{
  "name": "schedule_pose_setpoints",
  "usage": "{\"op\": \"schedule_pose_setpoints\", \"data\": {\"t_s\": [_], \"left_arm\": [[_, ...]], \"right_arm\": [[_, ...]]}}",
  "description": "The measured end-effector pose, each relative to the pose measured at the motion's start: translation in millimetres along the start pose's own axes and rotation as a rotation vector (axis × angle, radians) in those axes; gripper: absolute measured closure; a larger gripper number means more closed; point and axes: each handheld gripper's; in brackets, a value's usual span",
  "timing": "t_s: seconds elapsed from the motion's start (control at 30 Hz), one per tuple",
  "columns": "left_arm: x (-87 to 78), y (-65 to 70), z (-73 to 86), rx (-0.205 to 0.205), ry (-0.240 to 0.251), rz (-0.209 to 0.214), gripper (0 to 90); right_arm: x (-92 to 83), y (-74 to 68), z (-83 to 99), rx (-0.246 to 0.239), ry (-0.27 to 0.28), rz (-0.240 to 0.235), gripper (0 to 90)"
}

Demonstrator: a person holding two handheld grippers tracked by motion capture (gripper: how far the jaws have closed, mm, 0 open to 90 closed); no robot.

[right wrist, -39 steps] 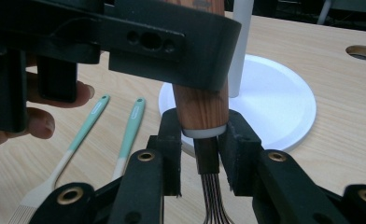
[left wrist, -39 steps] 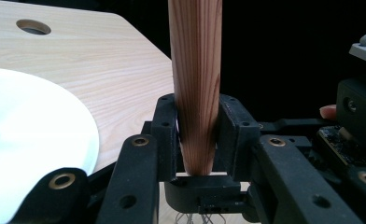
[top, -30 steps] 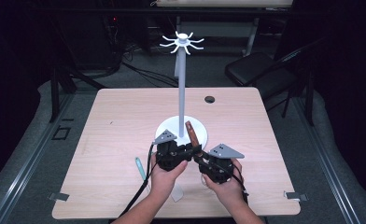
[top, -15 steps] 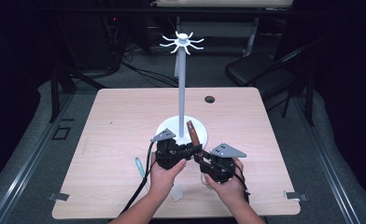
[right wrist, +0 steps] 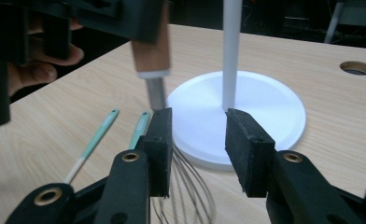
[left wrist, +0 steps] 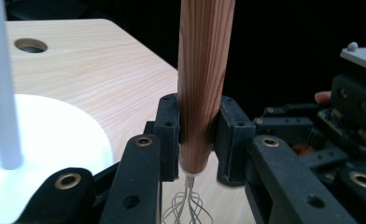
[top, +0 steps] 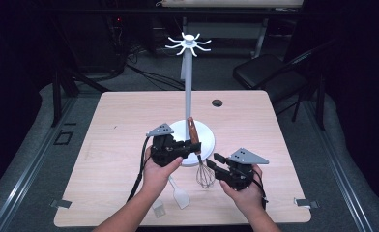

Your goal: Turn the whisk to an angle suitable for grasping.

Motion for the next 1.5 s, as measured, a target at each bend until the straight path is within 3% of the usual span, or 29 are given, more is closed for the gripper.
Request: {"op": "schedule_pose_setpoints", "data": {"t_s": [0.33, 0.4, 0.57, 1.0, 1.23, 1.37, 1.4, 1.43, 1.47, 1.5], "left_arm": [[-6.5, -7.0, -3.3, 0.051, -0.075, 0.018, 72.8], [-6.5, -7.2, -4.9, 0.057, -0.081, 0.040, 72.8], [-7.5, -6.9, -8.7, 0.064, -0.094, 0.030, 72.9], [-7.8, -8.7, -19.1, 0.106, -0.120, 0.074, 72.9], [-13.4, -13.0, -38.4, 0.119, -0.104, 0.084, 72.8], [-23.2, -13.0, -64.4, 0.168, -0.097, 0.084, 72.8], [-23.2, -13.0, -64.4, 0.168, -0.097, 0.084, 72.8], [-27.2, -11.6, -76.0, 0.196, -0.097, 0.083, 72.8], [-27.2, -11.6, -76.0, 0.196, -0.097, 0.083, 72.8], [-30.7, -9.6, -87.4, 0.215, -0.096, 0.086, 72.8]], "right_arm": [[8.3, 15.9, 9.3, 0.034, -0.051, 0.067, 62.0], [9.8, 17.3, 10.9, 0.034, -0.059, 0.069, 61.7], [10.8, 20.5, 13.7, 0.042, -0.063, 0.080, 61.7], [12.9, 25.1, 17.4, 0.064, -0.076, 0.079, 61.8], [14.1, 28.2, 19.2, 0.071, -0.080, 0.086, 61.8], [14.0, 29.6, 20.3, 0.072, -0.088, 0.087, 61.8], [14.0, 29.6, 20.3, 0.072, -0.088, 0.087, 61.8], [14.9, 30.3, 21.4, 0.080, -0.082, 0.089, 62.0], [14.9, 30.3, 21.4, 0.080, -0.082, 0.089, 62.0], [14.8, 31.1, 21.8, 0.081, -0.080, 0.090, 62.0]]}}
Point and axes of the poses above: each handheld gripper's, and its own axes: x roughly forward along the jaws, z roughly out of its underside, y roughly to its right, and after that the axes turned 1 degree about -z, right-handed
